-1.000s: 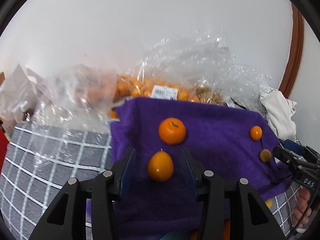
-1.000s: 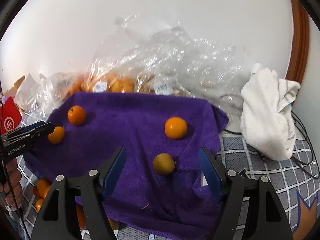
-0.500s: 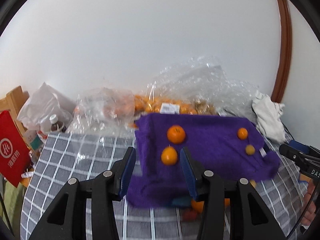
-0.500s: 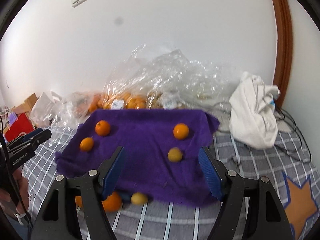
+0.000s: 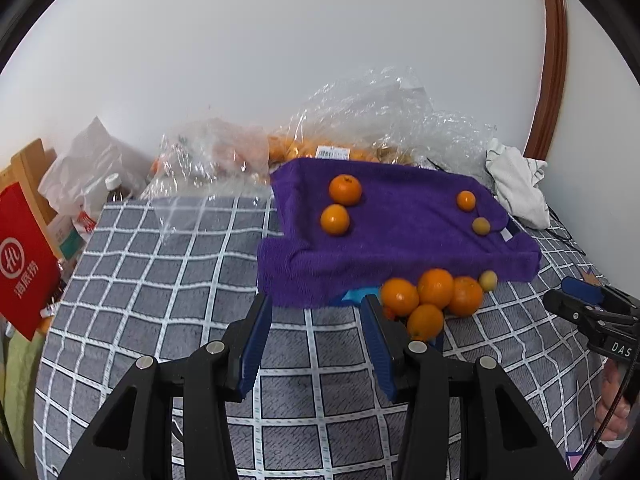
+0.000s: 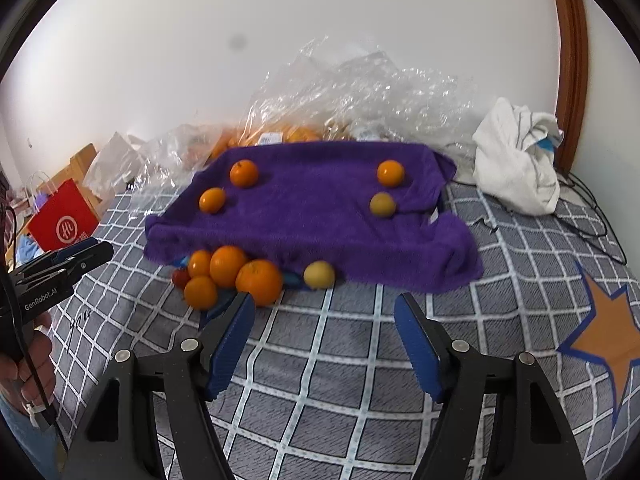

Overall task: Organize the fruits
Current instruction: 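Grasp another yellow-green fruit from the row with the right gripper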

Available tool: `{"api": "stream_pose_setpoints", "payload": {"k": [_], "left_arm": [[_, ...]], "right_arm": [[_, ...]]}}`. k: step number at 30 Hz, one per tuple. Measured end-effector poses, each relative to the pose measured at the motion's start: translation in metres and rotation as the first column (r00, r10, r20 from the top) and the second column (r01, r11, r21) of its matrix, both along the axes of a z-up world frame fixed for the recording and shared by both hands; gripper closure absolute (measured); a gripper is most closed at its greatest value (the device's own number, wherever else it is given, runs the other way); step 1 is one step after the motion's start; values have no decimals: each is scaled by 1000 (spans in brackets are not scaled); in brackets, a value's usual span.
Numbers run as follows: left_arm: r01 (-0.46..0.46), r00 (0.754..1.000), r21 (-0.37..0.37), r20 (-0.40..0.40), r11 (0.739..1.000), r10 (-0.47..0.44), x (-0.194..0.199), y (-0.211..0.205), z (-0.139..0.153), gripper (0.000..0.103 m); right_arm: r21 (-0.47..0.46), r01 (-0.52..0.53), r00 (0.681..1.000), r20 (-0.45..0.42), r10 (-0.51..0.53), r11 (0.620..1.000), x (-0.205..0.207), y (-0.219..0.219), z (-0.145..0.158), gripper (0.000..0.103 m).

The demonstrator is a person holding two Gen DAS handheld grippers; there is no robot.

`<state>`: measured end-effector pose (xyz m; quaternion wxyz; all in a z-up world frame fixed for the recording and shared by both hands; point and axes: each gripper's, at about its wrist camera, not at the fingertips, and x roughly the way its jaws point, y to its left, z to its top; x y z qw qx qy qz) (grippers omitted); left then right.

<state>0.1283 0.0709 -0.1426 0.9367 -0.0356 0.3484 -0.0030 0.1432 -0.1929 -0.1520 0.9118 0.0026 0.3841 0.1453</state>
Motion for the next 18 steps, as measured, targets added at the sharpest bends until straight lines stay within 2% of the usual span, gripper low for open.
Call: {"api": "stream_pose_setpoints", "payload": {"k": [4, 7, 12, 18], "left_arm": [[-12, 1000, -63, 0, 998, 12, 6, 9, -13, 59], [-23, 1000, -96, -6, 995, 22, 11, 16, -23, 59], [-27, 1000, -159, 0, 987, 28, 14, 28, -34, 59], [-32, 998, -166, -57, 986, 23, 17, 28, -45, 59]], "right_arm": [[-13, -2, 1000, -13, 2, 1000, 7, 5, -12, 38], [-20, -14, 999, -30, 13, 1000, 14, 10, -22, 50], [-70, -23, 999, -50, 20, 997, 30, 21, -34, 59], [-34, -16, 994, -110, 13, 999, 66, 21, -41, 65]]}}
